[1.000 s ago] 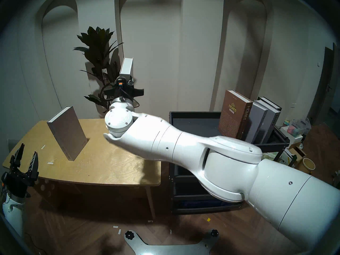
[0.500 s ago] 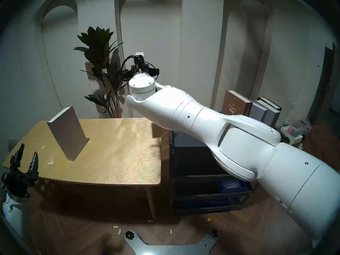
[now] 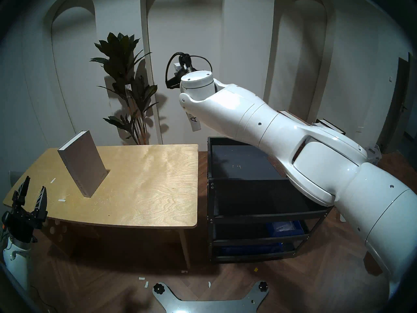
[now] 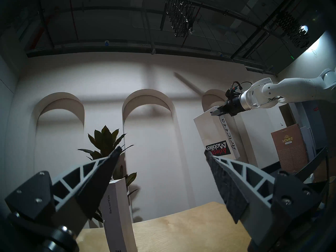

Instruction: Move the books from the display table onto the shelf, standing them upright with spines facing out and tallest at one end

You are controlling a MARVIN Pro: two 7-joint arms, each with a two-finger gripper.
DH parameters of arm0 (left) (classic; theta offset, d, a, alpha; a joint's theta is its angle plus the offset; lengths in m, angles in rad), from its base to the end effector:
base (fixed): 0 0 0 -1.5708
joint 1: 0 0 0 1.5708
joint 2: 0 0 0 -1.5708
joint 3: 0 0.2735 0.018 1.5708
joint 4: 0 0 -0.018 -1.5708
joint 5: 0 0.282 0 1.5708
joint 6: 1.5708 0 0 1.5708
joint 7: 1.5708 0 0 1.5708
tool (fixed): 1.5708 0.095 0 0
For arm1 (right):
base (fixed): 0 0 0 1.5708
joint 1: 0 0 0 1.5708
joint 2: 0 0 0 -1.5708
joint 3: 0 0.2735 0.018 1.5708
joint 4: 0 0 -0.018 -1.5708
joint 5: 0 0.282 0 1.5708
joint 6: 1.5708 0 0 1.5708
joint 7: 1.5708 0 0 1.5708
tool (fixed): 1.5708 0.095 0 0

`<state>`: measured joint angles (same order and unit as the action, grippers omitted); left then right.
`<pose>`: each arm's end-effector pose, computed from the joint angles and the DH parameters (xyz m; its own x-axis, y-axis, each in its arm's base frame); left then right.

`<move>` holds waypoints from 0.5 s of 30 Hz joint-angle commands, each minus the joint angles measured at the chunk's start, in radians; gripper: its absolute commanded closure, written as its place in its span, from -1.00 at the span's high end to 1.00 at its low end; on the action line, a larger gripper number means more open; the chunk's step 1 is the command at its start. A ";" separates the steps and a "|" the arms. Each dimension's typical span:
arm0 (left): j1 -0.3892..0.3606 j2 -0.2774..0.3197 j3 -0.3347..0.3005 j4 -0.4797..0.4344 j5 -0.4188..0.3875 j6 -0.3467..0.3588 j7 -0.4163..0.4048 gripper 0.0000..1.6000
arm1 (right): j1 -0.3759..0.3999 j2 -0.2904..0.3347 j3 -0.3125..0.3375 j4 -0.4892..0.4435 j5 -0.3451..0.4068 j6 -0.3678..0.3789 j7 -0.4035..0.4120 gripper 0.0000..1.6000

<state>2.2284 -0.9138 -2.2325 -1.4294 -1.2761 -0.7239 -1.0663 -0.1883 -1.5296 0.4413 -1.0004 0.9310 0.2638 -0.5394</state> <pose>0.1701 0.3208 -0.2151 -0.5217 -0.0448 0.8519 -0.2000 -0.9644 -0.1732 0.5522 0.2296 0.0293 -0.1584 0.1631 0.9738 0.2471 -0.9483 0.1990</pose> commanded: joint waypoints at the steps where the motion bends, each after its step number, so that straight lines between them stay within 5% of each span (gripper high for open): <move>1: 0.000 0.006 -0.010 -0.005 -0.001 -0.001 0.000 1.00 | -0.020 0.128 0.043 -0.131 -0.005 -0.002 -0.039 -1.00; 15: -0.001 0.006 -0.010 -0.004 -0.001 -0.001 0.000 1.00 | -0.112 0.287 0.079 -0.328 -0.009 0.081 -0.089 -1.00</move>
<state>2.2284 -0.9137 -2.2325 -1.4293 -1.2762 -0.7239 -1.0663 -0.2868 -1.3484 0.4870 -1.2225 0.9293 0.3215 -0.6070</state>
